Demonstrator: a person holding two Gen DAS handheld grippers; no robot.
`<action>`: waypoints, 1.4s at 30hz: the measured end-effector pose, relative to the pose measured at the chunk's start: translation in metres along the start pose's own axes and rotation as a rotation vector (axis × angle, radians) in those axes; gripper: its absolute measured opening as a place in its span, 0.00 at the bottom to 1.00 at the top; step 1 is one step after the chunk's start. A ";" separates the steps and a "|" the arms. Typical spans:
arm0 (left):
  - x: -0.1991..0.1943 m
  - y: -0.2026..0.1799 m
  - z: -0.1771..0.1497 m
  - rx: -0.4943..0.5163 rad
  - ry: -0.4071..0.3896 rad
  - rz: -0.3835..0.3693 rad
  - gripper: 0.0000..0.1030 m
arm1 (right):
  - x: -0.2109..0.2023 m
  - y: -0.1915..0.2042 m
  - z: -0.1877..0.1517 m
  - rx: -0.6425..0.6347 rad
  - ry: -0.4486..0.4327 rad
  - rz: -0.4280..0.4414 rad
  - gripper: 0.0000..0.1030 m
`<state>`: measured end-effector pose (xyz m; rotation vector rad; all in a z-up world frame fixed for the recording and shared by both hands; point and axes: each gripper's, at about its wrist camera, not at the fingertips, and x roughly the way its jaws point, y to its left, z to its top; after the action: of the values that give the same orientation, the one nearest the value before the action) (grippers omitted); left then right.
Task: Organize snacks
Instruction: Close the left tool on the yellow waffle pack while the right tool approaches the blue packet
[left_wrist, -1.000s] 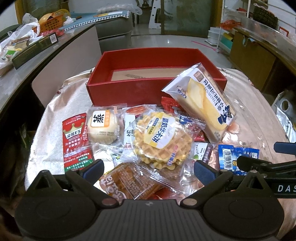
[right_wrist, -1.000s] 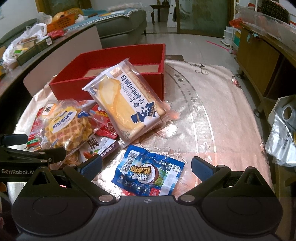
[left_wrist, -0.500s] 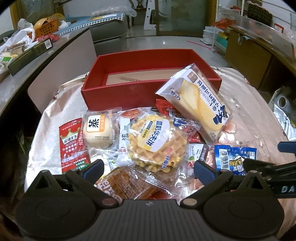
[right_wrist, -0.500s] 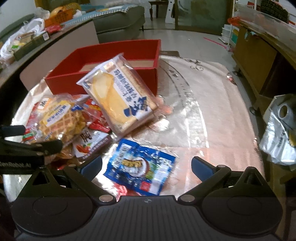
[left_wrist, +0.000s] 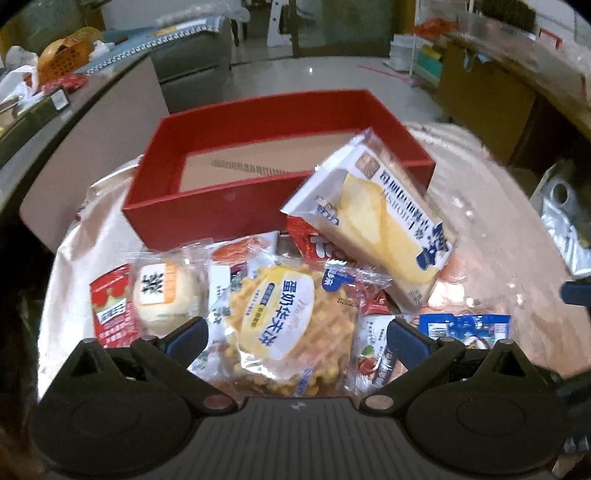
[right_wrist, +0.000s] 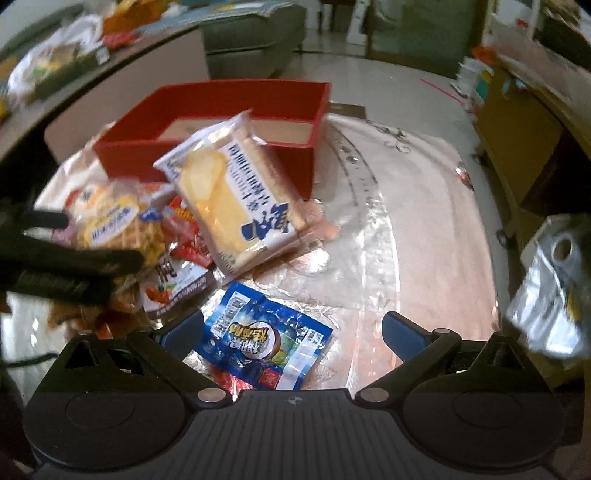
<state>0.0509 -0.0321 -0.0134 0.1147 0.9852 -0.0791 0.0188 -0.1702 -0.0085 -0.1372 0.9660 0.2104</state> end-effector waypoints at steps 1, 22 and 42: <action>0.005 -0.001 0.000 0.008 0.008 0.017 0.95 | 0.000 0.001 -0.001 -0.004 0.004 0.003 1.00; 0.046 0.022 0.005 -0.017 0.119 -0.023 0.97 | 0.031 -0.005 -0.001 -0.020 0.098 0.038 1.00; 0.012 0.045 0.002 -0.096 0.095 -0.189 0.77 | 0.074 0.040 0.017 -0.568 0.200 0.175 1.00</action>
<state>0.0648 0.0124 -0.0193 -0.0634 1.0908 -0.2009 0.0635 -0.1192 -0.0613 -0.6046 1.0967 0.6412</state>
